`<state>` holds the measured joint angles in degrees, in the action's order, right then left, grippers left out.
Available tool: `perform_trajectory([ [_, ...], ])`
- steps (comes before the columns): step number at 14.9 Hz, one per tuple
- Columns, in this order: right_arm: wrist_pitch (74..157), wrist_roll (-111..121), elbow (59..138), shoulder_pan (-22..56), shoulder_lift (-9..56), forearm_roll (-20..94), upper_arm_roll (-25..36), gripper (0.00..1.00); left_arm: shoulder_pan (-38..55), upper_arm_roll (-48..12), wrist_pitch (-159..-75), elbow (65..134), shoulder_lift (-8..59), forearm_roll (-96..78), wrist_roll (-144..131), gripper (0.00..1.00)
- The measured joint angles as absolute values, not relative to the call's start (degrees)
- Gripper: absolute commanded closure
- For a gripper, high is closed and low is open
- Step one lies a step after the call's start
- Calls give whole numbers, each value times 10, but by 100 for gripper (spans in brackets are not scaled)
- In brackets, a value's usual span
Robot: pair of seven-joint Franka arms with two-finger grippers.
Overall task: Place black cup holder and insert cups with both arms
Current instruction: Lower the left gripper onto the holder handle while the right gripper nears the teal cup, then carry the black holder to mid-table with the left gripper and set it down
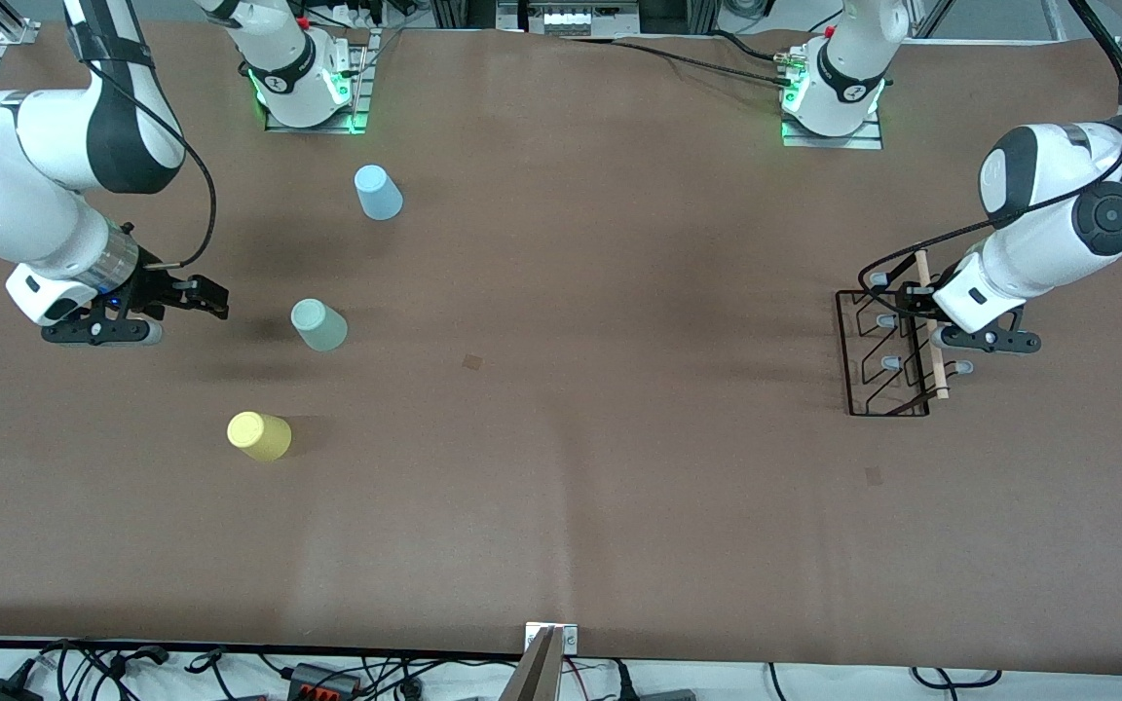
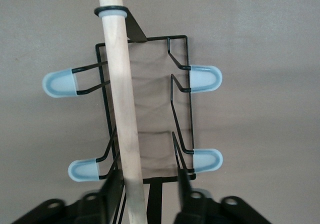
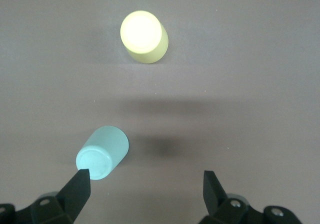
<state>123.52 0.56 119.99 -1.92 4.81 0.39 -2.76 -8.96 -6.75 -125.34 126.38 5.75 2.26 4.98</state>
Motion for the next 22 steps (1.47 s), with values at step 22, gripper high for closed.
perform_trajectory([
  [22,1394,-164,1246,84,134,49,-30,0,-74,-299,-1061,1064,75,23,-183,99],
])
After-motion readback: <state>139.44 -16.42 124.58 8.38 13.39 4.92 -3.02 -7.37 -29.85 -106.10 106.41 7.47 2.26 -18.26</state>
